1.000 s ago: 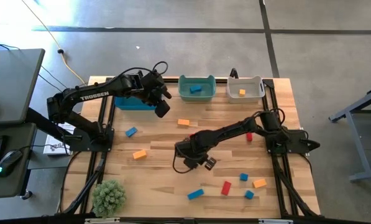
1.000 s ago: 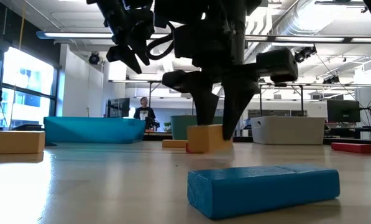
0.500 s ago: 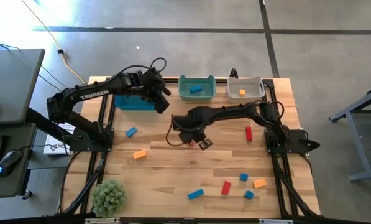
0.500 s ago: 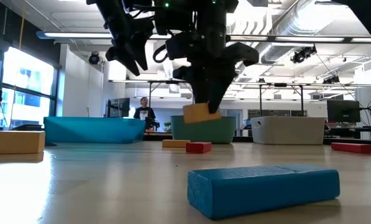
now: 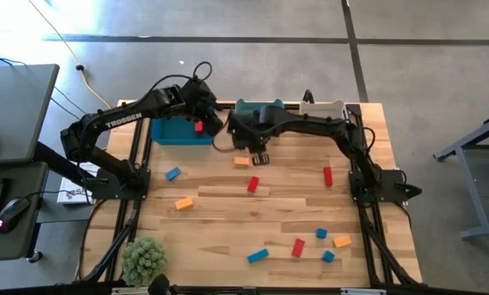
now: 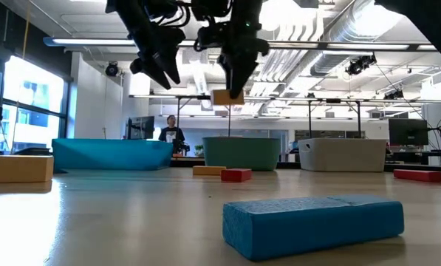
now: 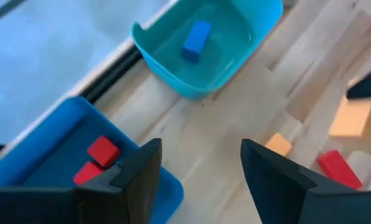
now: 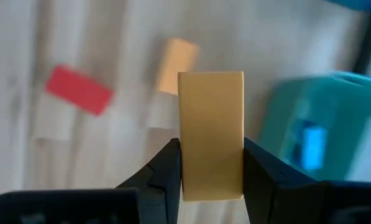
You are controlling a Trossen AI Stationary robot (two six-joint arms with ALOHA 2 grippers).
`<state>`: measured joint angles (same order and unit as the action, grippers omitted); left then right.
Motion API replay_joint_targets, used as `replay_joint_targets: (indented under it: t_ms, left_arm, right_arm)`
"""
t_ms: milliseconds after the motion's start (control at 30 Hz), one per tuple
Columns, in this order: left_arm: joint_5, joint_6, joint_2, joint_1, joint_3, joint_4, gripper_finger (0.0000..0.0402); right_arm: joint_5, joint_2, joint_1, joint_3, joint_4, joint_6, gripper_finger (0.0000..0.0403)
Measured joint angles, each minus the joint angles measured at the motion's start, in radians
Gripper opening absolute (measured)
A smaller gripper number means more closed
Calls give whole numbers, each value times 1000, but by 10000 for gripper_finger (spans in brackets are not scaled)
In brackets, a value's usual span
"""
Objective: Sort & place blocks by color
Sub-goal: Put the yellow block into the gray bin
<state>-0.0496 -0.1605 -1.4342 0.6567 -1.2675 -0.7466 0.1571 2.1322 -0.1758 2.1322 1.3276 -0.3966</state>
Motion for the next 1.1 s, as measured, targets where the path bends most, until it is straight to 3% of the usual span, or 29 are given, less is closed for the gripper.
replay_joint_targets:
  t_ms: [333,533,867,1100]
  left_arm:
    - [0,138,0,44,0,105,209]
    - [1,167,0,59,0,178,209]
    - [-7,176,0,79,0,294,209]
    - [-19,174,0,99,0,359,209]
  right_arm:
    - [186,0,-105,175,165,211,101]
    - [252,-2,-162,196,244,346,101]
    - [260,-38,-283,59,243,461,101]
    - [264,-122,-391,-172,222,499,101]
